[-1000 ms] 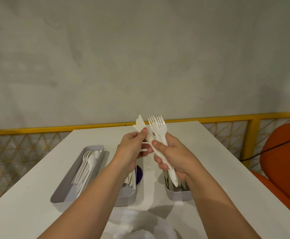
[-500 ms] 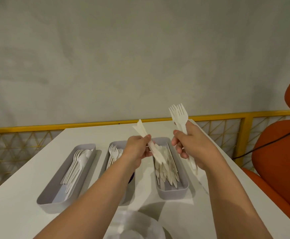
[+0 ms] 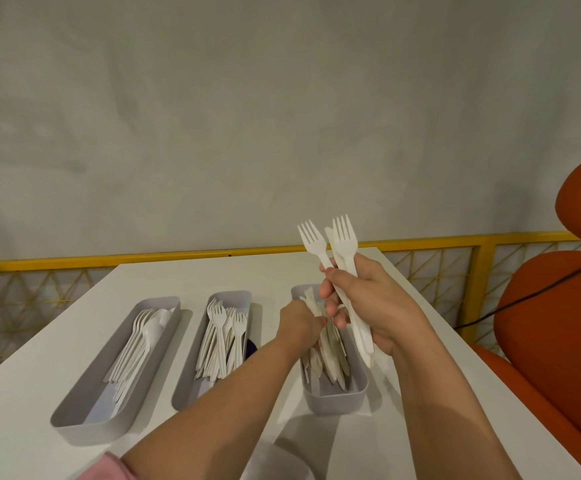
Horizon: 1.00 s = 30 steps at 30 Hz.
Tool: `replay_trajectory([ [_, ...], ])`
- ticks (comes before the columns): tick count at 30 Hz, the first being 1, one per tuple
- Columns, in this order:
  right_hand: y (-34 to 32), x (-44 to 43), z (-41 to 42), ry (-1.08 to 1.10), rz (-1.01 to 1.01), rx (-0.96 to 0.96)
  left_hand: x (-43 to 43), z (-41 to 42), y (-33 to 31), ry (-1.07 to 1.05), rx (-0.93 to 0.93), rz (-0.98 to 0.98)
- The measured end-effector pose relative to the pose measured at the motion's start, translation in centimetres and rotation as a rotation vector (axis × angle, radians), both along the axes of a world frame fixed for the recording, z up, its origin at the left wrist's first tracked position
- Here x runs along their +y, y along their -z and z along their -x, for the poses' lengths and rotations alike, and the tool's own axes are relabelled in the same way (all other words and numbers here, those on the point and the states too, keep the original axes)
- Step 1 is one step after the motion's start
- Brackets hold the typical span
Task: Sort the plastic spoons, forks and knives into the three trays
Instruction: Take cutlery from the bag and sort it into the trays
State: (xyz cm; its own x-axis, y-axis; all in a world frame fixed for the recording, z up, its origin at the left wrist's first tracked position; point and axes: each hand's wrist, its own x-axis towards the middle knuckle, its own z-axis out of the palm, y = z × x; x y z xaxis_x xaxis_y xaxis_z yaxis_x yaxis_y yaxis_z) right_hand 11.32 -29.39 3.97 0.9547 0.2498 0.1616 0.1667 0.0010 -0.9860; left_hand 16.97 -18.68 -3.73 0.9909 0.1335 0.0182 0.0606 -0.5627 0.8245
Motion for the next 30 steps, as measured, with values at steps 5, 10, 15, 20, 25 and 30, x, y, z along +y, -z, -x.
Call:
replay_trajectory([
  [5,0.0,0.1,0.1,0.001,0.005,-0.009,0.6,0.1,-0.5,0.012,-0.041,-0.086],
  [10,-0.1,0.3,0.2,-0.029,0.008,-0.008,0.9,2.8,-5.1,-0.033,-0.171,0.599],
  [15,0.0,0.7,0.3,-0.082,0.042,0.029,1.5,4.5,-7.5,0.082,-0.235,0.709],
  [20,0.1,1.1,0.2,0.014,0.132,0.005,2.4,5.0,-8.0,-0.037,-0.271,0.864],
  [25,0.1,1.4,0.7,-0.005,0.168,-0.001,2.4,5.5,-8.3,0.04,-0.233,0.857],
  [30,0.3,1.5,0.4,0.054,0.194,-0.031,2.5,5.6,-8.4,0.03,-0.257,0.878],
])
